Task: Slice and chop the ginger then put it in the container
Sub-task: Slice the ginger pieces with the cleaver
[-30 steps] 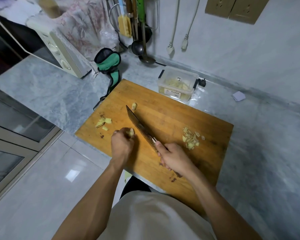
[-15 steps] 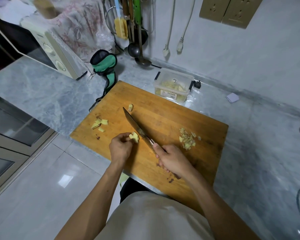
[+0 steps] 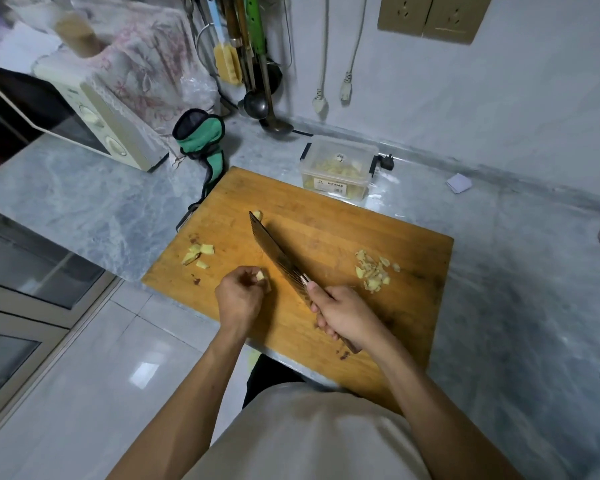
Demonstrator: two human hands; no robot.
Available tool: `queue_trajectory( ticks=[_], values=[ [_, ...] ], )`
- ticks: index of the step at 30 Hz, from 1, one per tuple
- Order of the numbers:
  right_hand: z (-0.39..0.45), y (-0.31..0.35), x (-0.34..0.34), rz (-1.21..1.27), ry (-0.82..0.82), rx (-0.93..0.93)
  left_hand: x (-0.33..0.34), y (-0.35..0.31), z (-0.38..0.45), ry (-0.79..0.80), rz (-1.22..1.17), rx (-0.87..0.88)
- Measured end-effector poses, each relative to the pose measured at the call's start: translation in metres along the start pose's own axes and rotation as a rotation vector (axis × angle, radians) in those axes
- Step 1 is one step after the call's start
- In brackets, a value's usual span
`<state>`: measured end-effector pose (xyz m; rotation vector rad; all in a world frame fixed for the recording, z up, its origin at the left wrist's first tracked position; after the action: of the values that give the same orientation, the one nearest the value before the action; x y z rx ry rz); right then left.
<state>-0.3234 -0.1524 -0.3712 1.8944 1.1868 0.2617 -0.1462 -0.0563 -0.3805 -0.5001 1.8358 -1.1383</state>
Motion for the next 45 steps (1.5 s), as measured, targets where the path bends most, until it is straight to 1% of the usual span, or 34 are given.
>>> queue_trajectory(
  ticks=[2, 4, 6, 9, 14, 17, 21, 26, 29, 32, 38, 40, 43, 45],
  values=[
    [0.001, 0.001, -0.001, -0.008, 0.002, -0.002, 0.005, 0.001, 0.004, 0.038, -0.087, -0.094],
    [0.001, 0.001, -0.002, -0.018, 0.003, -0.005, 0.008, 0.004, 0.005, -0.010, -0.243, -0.222],
    [0.000, 0.001, -0.002, -0.023, 0.003, -0.018, 0.012, 0.010, 0.004, -0.070, -0.357, -0.305],
    [-0.001, 0.002, -0.002, -0.056, -0.001, -0.023, 0.017, 0.017, -0.001, -0.094, -0.433, -0.339],
    [-0.004, 0.008, 0.002, -0.238, 0.009, -0.076, 0.020, 0.025, -0.008, -0.100, -0.440, -0.328],
    [-0.009, 0.008, 0.009, -0.315, 0.035, -0.098, 0.016, 0.029, -0.008, -0.082, -0.356, -0.262],
    [-0.012, 0.007, 0.010, -0.360, 0.033, -0.139, 0.012, 0.018, -0.013, -0.046, -0.169, -0.106],
    [-0.007, 0.006, 0.001, -0.216, 0.002, -0.100, 0.005, 0.014, -0.018, -0.021, -0.119, 0.063],
    [-0.005, 0.002, -0.004, -0.185, -0.016, -0.071, 0.000, 0.008, -0.012, -0.036, 0.090, 0.235],
    [-0.005, 0.000, -0.007, -0.143, -0.008, -0.063, 0.004, -0.002, -0.003, 0.015, 0.285, 0.312],
    [-0.007, 0.000, -0.008, -0.071, 0.001, -0.038, 0.017, -0.016, 0.016, 0.117, 0.299, 0.197],
    [-0.008, 0.000, -0.010, -0.056, 0.000, -0.035, 0.019, -0.016, 0.020, 0.143, 0.241, 0.130],
    [-0.009, -0.001, -0.012, -0.041, -0.008, -0.028, 0.020, -0.009, 0.022, 0.091, 0.084, -0.071],
    [-0.009, -0.001, -0.011, -0.033, -0.010, -0.022, 0.022, -0.006, 0.017, 0.033, -0.094, -0.240]
  ],
)
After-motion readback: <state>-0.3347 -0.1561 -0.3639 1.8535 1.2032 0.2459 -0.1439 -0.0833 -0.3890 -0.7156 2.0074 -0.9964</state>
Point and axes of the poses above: each hand's wrist, its own z-axis towards the middle knuckle, its own x-axis out of the palm, y = z × x, the point moved 5 cm from there along z, towards the middle knuckle, and after that the axes turned 6 degrees about x, right-handed, at the moved point
